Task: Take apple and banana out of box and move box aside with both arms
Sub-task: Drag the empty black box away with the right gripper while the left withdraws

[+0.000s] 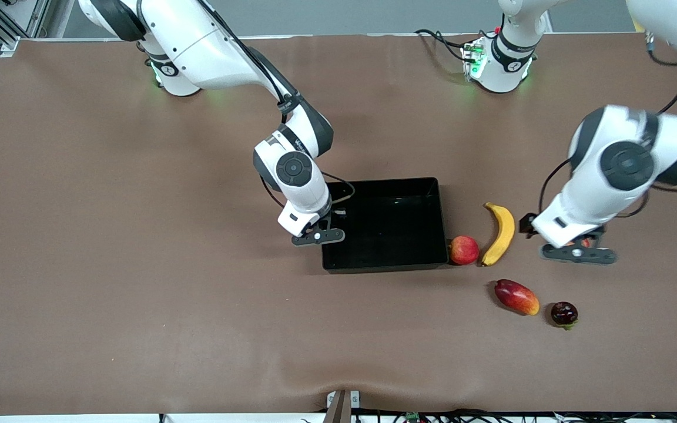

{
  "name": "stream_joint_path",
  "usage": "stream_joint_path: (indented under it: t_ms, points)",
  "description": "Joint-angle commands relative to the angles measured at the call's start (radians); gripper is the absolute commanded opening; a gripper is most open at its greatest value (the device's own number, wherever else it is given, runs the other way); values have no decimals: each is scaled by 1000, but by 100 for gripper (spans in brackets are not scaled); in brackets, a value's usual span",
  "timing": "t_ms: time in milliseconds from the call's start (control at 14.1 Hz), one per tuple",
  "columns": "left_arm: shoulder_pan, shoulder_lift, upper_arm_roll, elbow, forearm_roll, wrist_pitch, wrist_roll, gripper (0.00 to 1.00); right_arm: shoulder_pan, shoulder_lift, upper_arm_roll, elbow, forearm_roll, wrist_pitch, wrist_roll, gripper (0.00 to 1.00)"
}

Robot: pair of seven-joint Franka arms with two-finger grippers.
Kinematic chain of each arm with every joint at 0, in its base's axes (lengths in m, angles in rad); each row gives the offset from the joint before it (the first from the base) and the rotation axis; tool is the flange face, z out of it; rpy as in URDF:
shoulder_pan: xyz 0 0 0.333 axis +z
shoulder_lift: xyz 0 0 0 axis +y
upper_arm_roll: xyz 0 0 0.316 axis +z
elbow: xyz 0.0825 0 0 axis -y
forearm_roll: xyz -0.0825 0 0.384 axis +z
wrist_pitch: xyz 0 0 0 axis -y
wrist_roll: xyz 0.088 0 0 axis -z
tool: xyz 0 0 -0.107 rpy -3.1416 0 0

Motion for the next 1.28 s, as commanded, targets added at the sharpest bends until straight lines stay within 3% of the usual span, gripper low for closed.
stream_joint_path:
  t_ms: [0, 213, 356, 711, 782, 924, 1138, 1209]
  points:
    - [1, 19, -18, 165, -19, -146, 5, 100, -7, -34, -2, 5, -18, -49, 24, 0]
    - [5, -13, -23, 282, -48, -235, 6, 100, -57, -117, -2, 0, -17, -143, 24, 0]
    - [8, -73, -15, 293, -117, -260, -2, 100, -114, -181, 1, -9, -6, -213, -19, 0]
    - [-5, -184, -3, 282, -149, -348, 9, 100, -318, -318, 0, -9, -4, -458, -84, 0]
    - [-40, -208, 67, 279, -201, -358, 12, 100, -359, -323, -4, -9, -4, -485, -122, 0]
    - [-204, -260, 277, 241, -316, -360, 15, 100, -480, -321, -2, -35, -4, -493, -260, 0]
    - [-385, -323, 480, 181, -338, -371, 58, 100, -635, -314, -4, -66, -6, -491, -487, 0]
    - [-410, -333, 514, 165, -346, -380, 81, 100, -681, -314, -4, -84, -6, -487, -546, 0]
